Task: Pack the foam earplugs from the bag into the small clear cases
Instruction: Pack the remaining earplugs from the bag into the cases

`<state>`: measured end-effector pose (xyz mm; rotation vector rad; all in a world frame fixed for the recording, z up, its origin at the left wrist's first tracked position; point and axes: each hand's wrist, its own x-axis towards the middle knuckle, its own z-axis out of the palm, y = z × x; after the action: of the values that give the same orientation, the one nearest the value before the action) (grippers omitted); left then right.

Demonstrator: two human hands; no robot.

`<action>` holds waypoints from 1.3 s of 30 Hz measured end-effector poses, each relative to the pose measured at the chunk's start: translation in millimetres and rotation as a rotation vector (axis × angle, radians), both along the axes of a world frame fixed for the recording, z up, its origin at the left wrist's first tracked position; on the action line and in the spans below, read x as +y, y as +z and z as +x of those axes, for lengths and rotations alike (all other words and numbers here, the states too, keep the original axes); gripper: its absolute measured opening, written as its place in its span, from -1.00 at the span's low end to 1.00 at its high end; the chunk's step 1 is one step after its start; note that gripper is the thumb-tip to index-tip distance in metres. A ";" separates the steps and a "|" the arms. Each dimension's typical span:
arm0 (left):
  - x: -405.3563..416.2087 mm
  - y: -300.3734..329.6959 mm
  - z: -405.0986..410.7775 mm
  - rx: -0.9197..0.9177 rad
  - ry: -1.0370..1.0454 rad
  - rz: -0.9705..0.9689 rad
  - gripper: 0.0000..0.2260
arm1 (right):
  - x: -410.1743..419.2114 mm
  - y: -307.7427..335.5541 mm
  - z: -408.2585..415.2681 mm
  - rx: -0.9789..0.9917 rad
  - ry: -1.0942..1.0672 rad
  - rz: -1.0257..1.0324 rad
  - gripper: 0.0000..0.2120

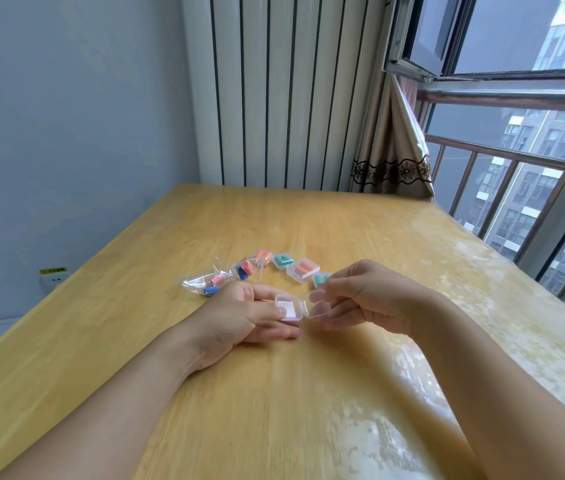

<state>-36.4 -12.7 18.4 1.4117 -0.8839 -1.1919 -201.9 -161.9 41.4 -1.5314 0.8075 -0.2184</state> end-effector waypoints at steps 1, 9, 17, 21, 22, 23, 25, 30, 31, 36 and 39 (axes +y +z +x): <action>-1.1 -1.1 -2.1 -0.042 0.011 -0.001 -0.80 | -2.6 -0.6 -1.6 0.006 -0.013 -0.054 -0.82; -8.0 -19.5 -1.9 -0.823 0.169 -0.084 -0.77 | -0.2 -10.6 11.9 0.078 -0.005 -0.603 -0.84; -7.4 -14.0 37.2 -1.121 0.777 -0.257 -0.48 | 8.8 -20.6 18.6 0.085 -0.030 -0.850 -0.76; -8.6 -28.9 54.8 -1.077 0.433 0.037 -0.08 | 23.8 -16.7 24.6 -0.036 -0.054 -1.066 -0.80; -10.4 -32.9 55.6 -1.097 0.381 0.075 -0.14 | 30.0 -18.1 28.4 -0.047 -0.018 -1.120 -0.81; -11.7 -35.2 55.7 -1.135 0.347 0.099 -0.22 | 35.3 -20.4 32.7 -0.046 0.018 -1.156 -0.81; -12.8 -34.2 52.9 -1.161 0.304 0.073 -0.32 | 41.2 -26.9 39.7 -0.007 0.054 -1.177 -0.78; -10.9 -35.2 40.5 -1.036 0.147 -0.055 -0.49 | 41.9 -32.2 41.8 0.075 0.006 -1.158 -0.76; -10.8 -34.8 39.2 -1.025 0.124 -0.061 -0.47 | 41.3 -32.0 40.8 0.075 -0.016 -1.157 -0.76; -9.8 -31.8 43.1 -0.913 0.026 -0.056 -0.43 | 36.4 -32.3 39.4 0.142 -0.104 -1.171 -0.78; -9.2 -31.6 48.1 -0.845 -0.007 -0.081 -0.50 | 33.6 -31.3 38.3 0.138 -0.146 -1.165 -0.88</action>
<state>11.7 -21.9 -13.3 1.8670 -1.4825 -0.5173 -163.7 -128.3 10.2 -2.5873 0.9555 -0.7964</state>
